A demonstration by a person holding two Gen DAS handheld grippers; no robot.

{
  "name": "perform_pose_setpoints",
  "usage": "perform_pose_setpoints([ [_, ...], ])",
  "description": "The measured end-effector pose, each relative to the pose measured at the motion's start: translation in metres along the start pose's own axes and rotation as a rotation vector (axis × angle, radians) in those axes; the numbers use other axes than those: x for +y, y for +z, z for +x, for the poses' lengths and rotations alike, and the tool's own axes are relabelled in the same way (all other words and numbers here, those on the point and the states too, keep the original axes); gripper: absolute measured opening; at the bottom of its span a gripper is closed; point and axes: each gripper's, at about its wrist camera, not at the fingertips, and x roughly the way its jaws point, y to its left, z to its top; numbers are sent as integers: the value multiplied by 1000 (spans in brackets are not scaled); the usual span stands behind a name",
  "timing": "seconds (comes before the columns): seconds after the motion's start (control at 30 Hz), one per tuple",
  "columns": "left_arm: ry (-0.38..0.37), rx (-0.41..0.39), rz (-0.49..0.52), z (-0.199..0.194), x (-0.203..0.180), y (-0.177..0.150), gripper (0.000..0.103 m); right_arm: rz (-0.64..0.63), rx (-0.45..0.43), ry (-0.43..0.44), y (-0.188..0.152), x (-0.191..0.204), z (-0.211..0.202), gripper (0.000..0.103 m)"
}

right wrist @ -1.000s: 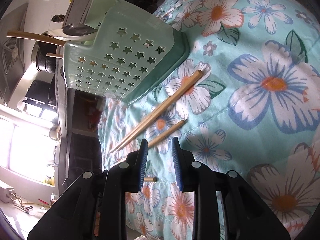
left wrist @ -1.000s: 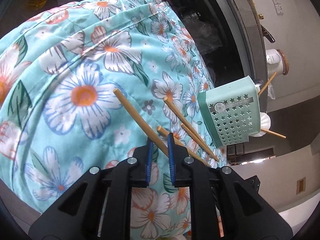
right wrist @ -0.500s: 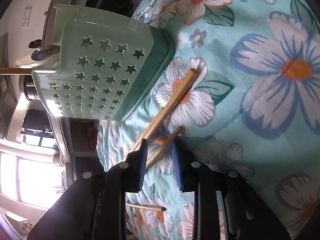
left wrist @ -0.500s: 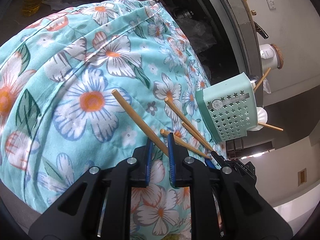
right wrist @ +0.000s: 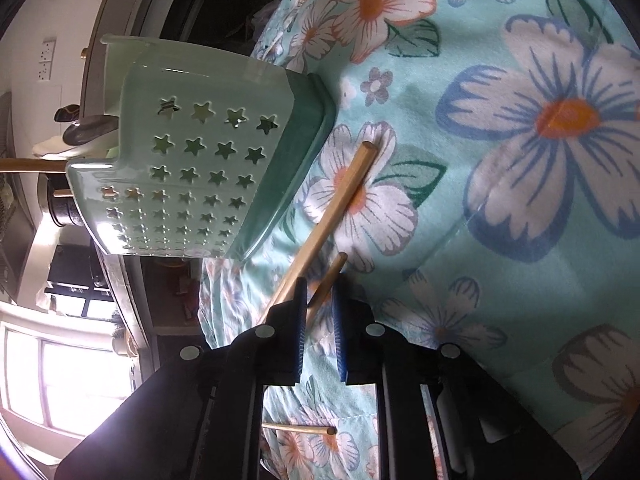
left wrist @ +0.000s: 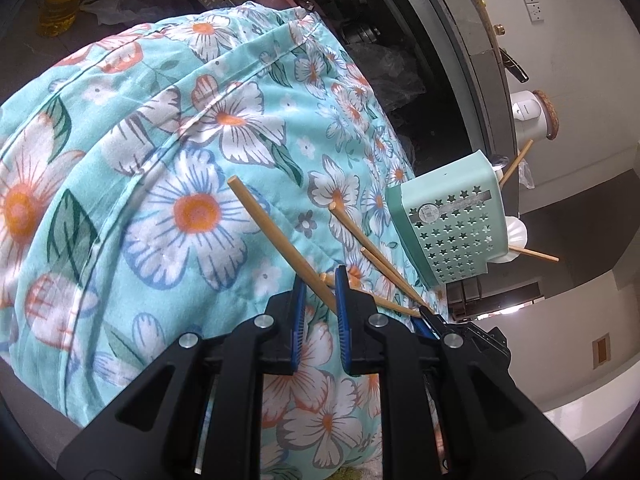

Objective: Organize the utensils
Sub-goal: 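Grasp a wooden chopstick with the left gripper while the right grasps another chopstick, then drop the left gripper's chopstick into the mint holder while the right carries its chopstick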

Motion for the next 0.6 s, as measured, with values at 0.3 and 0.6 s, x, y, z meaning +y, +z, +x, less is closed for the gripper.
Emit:
perform_pose_setpoints([
  [0.3, 21, -102, 145, -23, -31, 10, 11, -382, -229, 5, -11, 71, -66, 9],
  [0.6, 25, -183, 321, -41, -85, 20, 6, -682, -407, -19, -43, 122, -109, 7],
])
